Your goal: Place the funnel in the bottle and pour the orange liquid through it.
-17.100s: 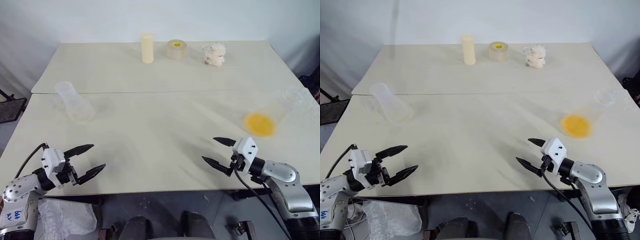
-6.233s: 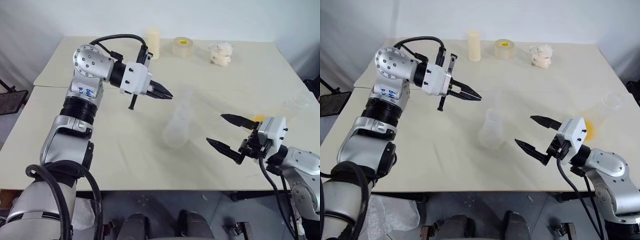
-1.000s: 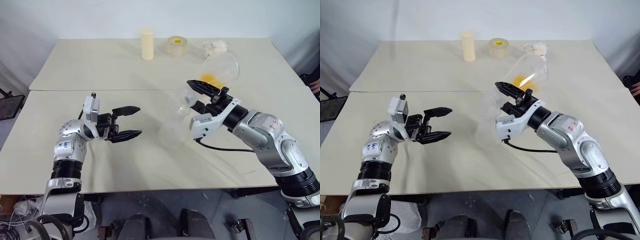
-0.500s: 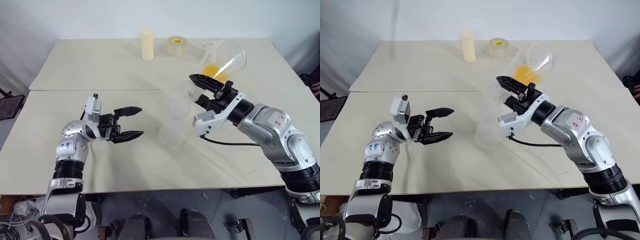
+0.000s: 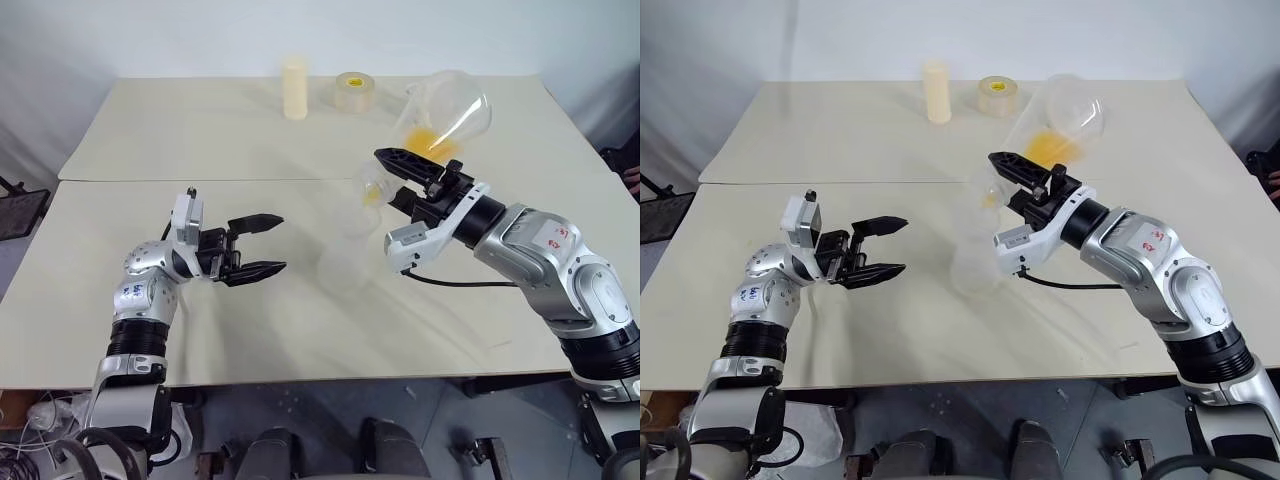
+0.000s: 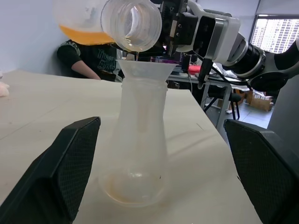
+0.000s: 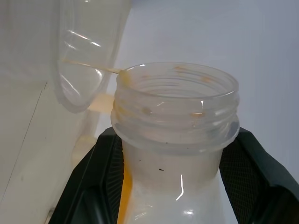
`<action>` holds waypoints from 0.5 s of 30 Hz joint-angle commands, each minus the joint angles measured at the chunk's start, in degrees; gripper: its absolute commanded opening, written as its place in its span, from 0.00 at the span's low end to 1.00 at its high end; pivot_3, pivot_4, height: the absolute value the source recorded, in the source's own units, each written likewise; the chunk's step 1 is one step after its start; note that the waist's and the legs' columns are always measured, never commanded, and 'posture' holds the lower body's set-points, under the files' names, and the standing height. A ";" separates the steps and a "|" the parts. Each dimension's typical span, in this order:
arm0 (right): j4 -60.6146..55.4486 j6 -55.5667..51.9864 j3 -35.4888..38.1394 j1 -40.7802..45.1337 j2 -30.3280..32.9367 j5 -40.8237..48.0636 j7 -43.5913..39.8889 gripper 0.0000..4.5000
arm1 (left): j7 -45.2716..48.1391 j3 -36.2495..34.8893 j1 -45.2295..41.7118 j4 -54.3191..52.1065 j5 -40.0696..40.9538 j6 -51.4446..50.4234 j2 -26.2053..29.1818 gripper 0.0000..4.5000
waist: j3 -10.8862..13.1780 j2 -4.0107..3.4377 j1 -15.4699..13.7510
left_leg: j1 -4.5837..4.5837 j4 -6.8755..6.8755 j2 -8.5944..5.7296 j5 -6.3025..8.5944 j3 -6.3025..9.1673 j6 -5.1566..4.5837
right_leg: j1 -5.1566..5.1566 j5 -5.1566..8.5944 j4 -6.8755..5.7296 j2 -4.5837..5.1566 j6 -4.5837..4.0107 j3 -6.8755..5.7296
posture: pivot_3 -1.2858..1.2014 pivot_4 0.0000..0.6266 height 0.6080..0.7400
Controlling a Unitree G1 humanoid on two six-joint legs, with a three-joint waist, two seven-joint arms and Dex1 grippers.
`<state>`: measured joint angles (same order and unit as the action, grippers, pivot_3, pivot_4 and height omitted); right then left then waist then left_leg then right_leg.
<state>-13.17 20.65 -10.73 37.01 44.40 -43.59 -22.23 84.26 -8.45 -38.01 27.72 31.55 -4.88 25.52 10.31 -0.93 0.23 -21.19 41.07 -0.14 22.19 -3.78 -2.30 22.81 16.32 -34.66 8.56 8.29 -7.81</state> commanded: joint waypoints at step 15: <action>0.53 3.88 2.38 3.04 1.65 -2.77 2.46 0.54 | 0.46 -0.17 -2.49 0.85 -0.02 1.20 -0.77 1.00 | 0.00 0.00 0.02 | 0.00 0.00 0.00 0.00 0.00 0.00 | 0.00 0.00 0.00 0.00 0.00 0.00 | 0.52 0.24 1.00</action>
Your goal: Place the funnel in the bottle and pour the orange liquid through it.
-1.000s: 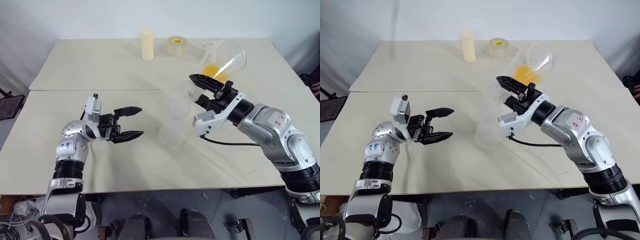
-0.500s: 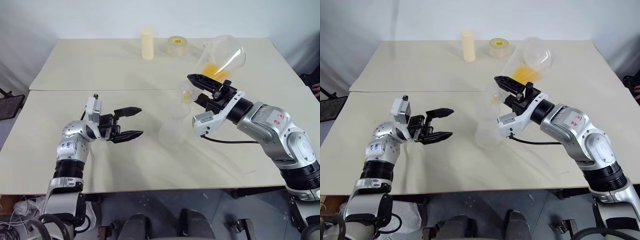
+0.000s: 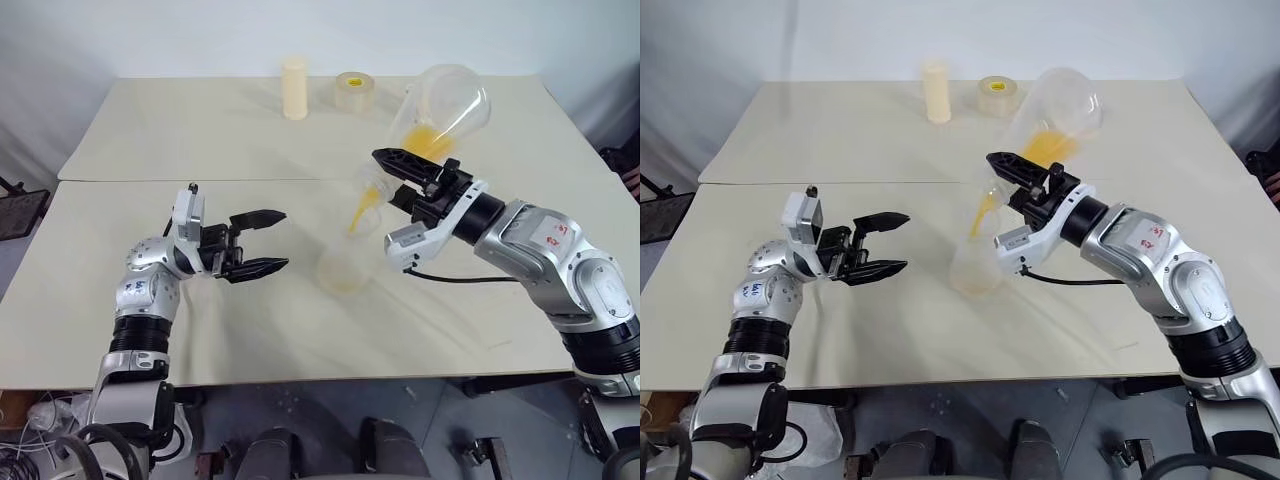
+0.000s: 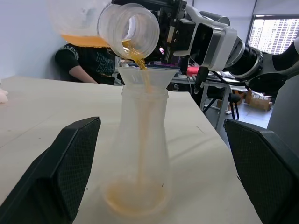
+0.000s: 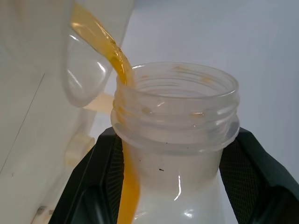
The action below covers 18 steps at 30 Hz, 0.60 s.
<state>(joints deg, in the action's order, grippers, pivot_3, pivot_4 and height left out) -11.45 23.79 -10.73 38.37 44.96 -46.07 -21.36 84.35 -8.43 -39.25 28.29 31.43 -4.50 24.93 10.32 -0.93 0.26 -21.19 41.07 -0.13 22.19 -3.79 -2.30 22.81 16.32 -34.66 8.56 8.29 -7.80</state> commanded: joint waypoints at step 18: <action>0.61 3.35 1.96 3.38 1.99 -3.60 3.80 0.54 | 0.39 -0.06 -2.02 1.18 -0.16 1.07 -0.32 1.00 | 0.00 0.00 -0.02 | 0.00 0.00 0.00 0.00 0.01 0.00 | 0.00 0.00 0.00 0.00 0.00 0.00 | 0.52 0.24 1.00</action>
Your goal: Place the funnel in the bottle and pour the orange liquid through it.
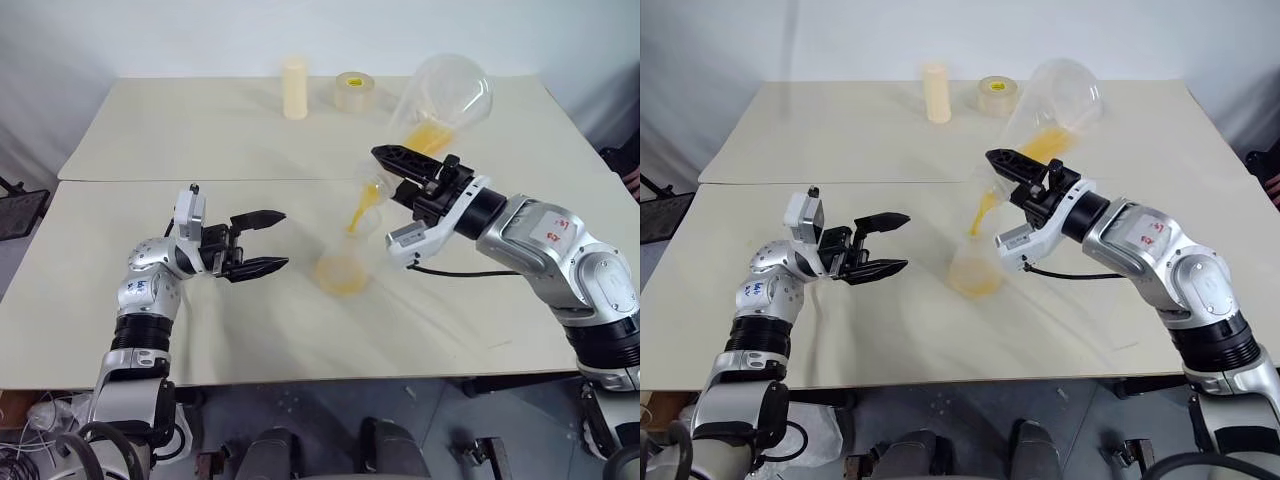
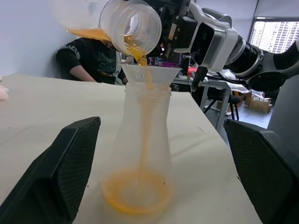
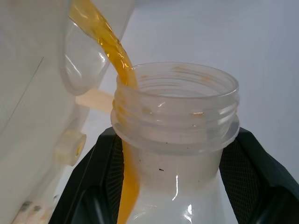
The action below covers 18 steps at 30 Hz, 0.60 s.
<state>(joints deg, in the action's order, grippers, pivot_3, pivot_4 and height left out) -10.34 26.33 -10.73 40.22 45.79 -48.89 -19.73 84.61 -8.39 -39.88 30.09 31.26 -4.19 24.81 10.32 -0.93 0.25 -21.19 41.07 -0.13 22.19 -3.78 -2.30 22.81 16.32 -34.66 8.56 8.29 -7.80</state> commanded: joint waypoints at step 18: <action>0.54 3.56 1.59 2.05 2.14 -4.73 5.71 0.54 | 0.83 0.10 -2.90 1.33 -0.39 1.39 -0.26 1.00 | 0.00 0.00 0.02 | 0.00 0.00 0.00 0.00 -0.02 0.00 | 0.00 0.00 0.00 0.00 0.00 0.00 | 0.52 0.24 1.00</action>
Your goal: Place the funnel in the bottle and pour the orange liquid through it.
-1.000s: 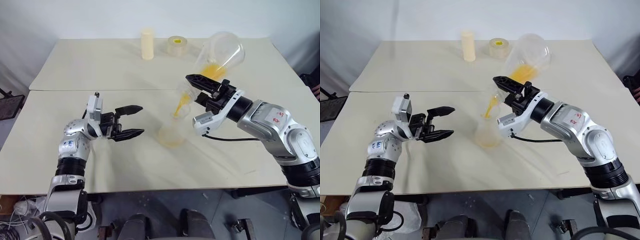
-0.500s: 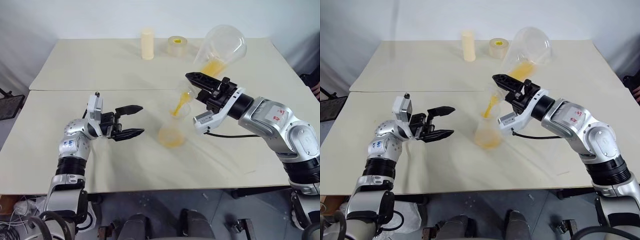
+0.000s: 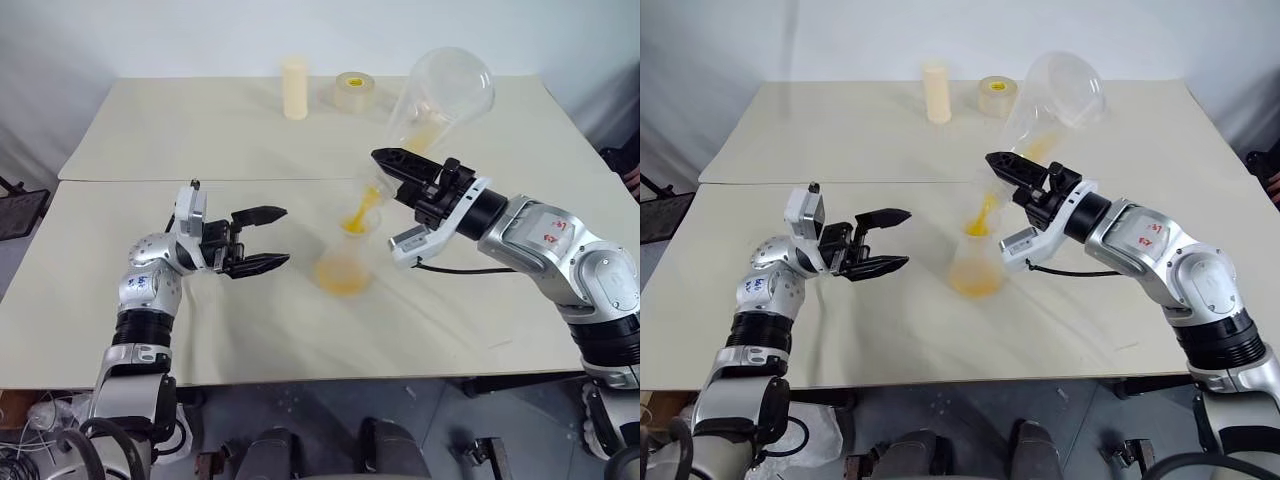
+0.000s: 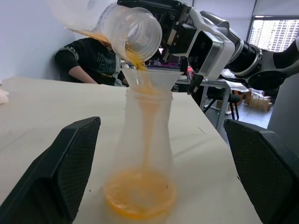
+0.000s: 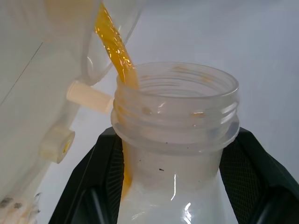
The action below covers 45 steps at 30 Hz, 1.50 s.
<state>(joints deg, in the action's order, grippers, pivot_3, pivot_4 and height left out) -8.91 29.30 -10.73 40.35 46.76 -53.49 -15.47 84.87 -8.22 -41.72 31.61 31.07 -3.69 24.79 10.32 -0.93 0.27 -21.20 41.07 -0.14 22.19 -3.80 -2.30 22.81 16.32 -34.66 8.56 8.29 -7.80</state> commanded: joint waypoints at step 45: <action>-6.96 -27.80 11.84 -3.37 -13.04 27.12 -10.95 0.54 | -1.52 0.10 -1.92 -0.63 -0.86 -1.70 -1.92 1.00 | 0.02 0.03 0.01 | -0.03 0.01 0.01 -0.01 0.06 -0.01 | -0.01 0.00 -0.03 -0.01 0.00 -0.06 | 0.52 0.24 1.00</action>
<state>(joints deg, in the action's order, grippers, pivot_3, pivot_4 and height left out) -13.28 7.53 -3.48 36.58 34.68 -30.14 -26.13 83.79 -7.84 -43.73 33.70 29.15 -4.81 22.82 10.33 -0.90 0.27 -21.22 41.08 -0.12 22.19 -3.74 -2.31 22.80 16.32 -34.69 8.55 8.29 -7.86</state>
